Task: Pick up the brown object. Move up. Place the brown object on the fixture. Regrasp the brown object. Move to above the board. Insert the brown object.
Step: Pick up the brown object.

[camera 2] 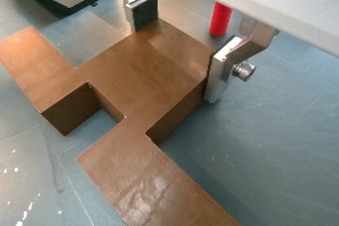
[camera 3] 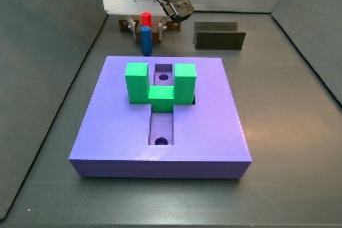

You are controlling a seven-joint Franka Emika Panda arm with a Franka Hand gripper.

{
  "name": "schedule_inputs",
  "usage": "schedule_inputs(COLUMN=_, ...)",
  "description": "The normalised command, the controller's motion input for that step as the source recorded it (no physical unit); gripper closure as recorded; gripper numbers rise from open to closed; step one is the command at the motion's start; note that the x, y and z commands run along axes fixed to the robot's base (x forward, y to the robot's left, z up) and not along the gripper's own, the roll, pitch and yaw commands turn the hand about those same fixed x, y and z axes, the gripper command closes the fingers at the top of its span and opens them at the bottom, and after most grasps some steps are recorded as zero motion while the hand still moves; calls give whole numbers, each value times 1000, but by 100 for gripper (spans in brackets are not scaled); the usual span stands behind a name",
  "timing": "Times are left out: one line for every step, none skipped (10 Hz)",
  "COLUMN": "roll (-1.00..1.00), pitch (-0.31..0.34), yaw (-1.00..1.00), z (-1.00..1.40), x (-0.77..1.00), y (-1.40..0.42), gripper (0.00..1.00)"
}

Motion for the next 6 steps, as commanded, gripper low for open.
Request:
schedule_inputs(roll=0, pitch=0, yaw=0, z=0, x=0, y=0, gripper=100)
schedule_inputs(roll=0, pitch=0, yaw=0, z=0, x=0, y=0, gripper=100)
schedule_inputs(roll=0, pitch=0, yaw=0, z=0, x=0, y=0, gripper=100)
schedule_inputs(roll=0, pitch=0, yaw=0, z=0, x=0, y=0, gripper=100)
schedule_inputs(roll=0, pitch=0, yaw=0, z=0, x=0, y=0, gripper=100)
schedule_inputs(roll=0, pitch=0, yaw=0, z=0, x=0, y=0, gripper=100)
